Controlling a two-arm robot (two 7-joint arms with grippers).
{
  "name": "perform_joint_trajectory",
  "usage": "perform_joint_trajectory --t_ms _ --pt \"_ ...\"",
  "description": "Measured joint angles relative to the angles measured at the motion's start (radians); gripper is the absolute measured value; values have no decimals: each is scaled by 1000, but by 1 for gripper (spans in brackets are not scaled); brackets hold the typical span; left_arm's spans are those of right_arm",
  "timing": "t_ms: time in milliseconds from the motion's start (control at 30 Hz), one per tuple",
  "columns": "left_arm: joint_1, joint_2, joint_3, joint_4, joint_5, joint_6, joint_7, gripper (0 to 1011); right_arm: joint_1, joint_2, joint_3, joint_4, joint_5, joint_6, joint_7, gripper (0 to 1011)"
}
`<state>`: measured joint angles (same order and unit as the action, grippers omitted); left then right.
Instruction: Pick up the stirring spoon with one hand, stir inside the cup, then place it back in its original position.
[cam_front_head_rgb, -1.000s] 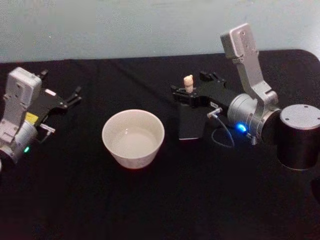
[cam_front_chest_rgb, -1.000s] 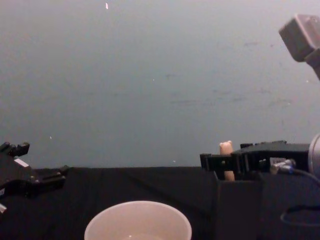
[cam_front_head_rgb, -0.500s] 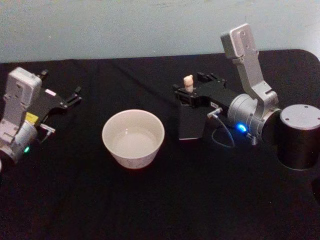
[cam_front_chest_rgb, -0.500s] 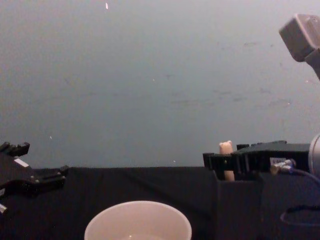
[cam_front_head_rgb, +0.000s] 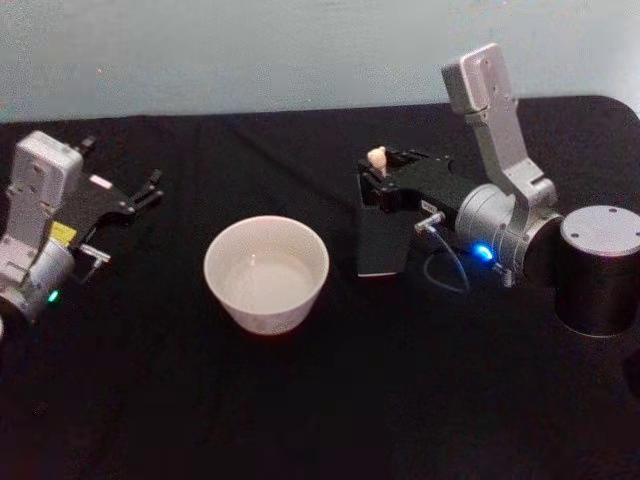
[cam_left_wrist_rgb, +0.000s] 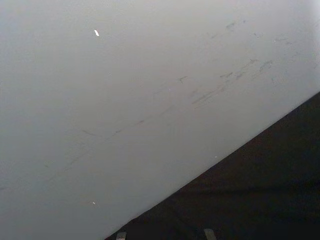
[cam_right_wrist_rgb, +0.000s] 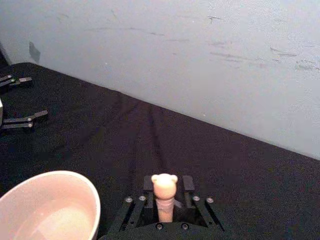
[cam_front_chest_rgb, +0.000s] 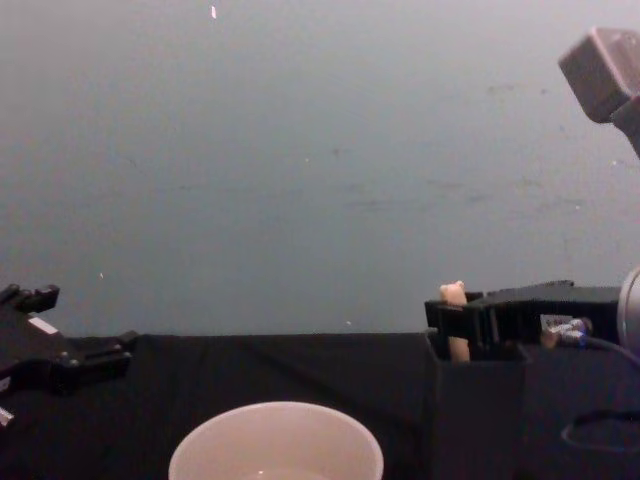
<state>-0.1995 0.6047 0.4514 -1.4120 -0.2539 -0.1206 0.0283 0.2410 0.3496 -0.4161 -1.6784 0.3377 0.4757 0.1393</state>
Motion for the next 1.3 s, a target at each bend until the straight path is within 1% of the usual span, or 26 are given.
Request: perform_joint_trajectory --t_ms 67,167,533,633,767,800,967,1067,1300 --pt "0 0 0 0 0 0 0 1001 0 0 0 0 0 0 0 302" --pt "0 0 0 0 0 0 0 1001 0 0 0 0 0 0 0 235" --pt "0 0 0 0 0 0 0 1001 0 0 0 0 1 0 0 229" --pt "0 0 0 0 0 0 0 1001 -6 -1 6 -6 0 -2 6 229" --pt "0 0 0 0 0 0 0 1001 -22 -1 27 -33 -1 -10 22 229" --pt "0 0 0 0 0 0 0 1001 -22 -1 27 -33 -1 -10 22 229" --pt "0 0 0 0 0 0 0 1001 -41 1 58 -79 7 -23 45 229" --pt "0 0 0 0 0 0 0 1001 -52 2 80 -112 16 -34 63 229" --pt "0 0 0 0 0 0 0 1001 -62 7 112 -163 41 -59 90 229"
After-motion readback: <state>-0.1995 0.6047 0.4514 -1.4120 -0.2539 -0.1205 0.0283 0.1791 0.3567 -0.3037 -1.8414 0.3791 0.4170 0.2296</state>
